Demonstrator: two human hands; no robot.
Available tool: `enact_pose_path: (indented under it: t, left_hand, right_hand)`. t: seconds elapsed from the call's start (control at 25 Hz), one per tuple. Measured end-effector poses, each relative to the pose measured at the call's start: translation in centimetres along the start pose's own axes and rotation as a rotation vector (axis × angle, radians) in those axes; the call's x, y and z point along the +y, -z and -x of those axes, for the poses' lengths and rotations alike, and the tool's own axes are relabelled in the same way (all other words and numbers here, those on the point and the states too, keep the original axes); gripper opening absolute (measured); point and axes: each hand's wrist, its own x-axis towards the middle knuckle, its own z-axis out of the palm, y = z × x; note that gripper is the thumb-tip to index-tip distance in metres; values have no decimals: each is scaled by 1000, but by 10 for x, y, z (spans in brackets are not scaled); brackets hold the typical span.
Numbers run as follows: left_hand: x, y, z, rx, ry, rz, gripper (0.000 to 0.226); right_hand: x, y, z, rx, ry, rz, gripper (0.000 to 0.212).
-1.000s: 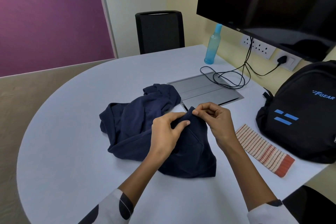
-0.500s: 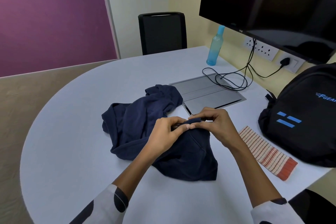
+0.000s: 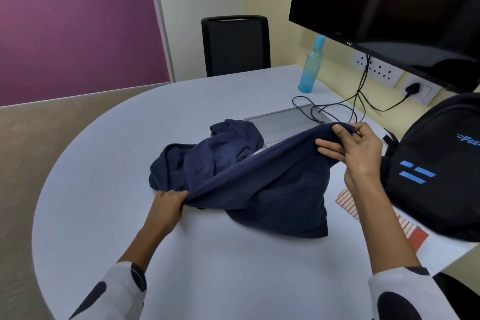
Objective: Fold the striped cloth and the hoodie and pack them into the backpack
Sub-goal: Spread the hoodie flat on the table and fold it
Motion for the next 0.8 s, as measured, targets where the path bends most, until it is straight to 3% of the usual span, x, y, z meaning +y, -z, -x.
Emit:
enact_pose_path:
  t: [0.08,0.16,0.32,0.4,0.56,0.8]
  left_hand:
    - [-6,2,-1,-84,104,-86,17]
    - [-12,13,-12,-171,250,11,23]
    - [-5,57,-47,-86,490,715,14]
    - [2,84,-65,80,540,890,12]
    - [3,133,-110,425,511,780,17]
    - [30,198,-121,981,332,547,29]
  right_hand:
    - [10,-4,-3,-52,-65,-13,16]
    - [17,-9,-13,-129,-130,73,17]
    - [11,-16,-41,-212,-185,141,23]
    - [1,-21,-53,-179,-111,69,21]
    - [-29,-37,-68,-171,80,-170,21]
    - [-56,-48,-79,-164,274,-396,21]
